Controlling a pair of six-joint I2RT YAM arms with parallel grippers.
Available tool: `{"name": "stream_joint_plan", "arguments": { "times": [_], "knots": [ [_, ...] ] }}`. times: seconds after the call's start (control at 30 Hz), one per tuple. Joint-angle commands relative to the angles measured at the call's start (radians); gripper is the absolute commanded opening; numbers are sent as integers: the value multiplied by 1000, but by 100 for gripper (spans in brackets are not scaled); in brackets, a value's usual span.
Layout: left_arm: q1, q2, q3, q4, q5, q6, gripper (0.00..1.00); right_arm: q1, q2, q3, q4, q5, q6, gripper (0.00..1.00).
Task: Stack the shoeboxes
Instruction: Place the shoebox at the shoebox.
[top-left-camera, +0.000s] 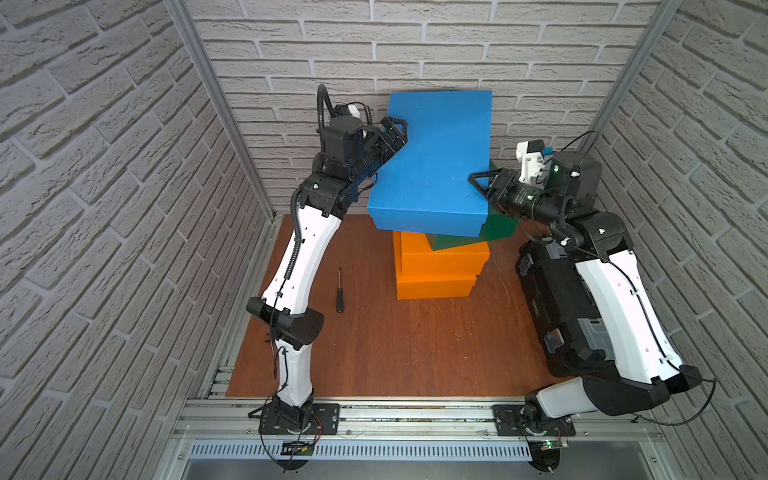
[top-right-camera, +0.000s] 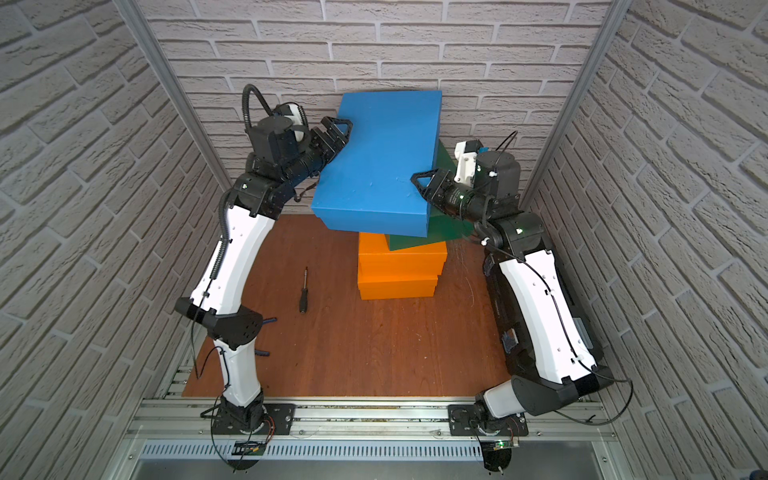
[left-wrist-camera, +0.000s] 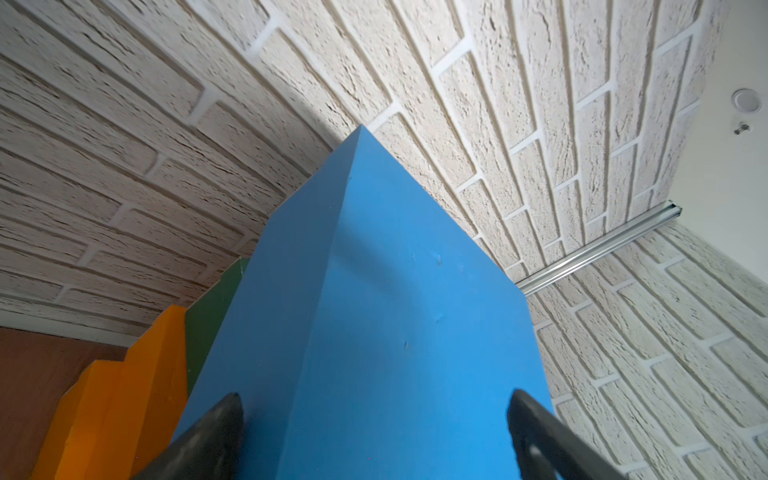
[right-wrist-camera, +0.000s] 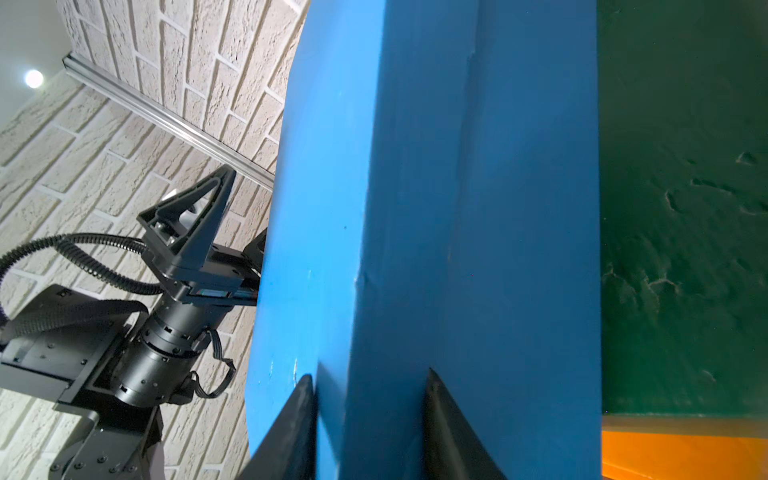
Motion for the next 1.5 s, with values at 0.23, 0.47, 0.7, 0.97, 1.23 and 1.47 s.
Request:
{"name": "stream_joint_plan", "arguments": {
  "times": [0.23,0.47,0.7,0.97,1.23,1.47],
  "knots": [
    [-24,-68,16,104,61,2,98,-89,39,-37,128,-67,74,37],
    [15,-173,-168,123,57,29,98,-152,47,-70,144,-79,99,49],
    [67,-242,-353,145,89,24,98,-190,86,-30,123,-73,102,59],
    [91,-259,-472,203,116,-5,98,-195,108,56,78,-50,61,66],
    [89,-220,-465,252,145,-50,98,-213,47,120,-70,75,-96,62],
    [79,-183,-428,253,157,-50,98,-262,-52,-18,-120,302,-219,3]
  ]
}}
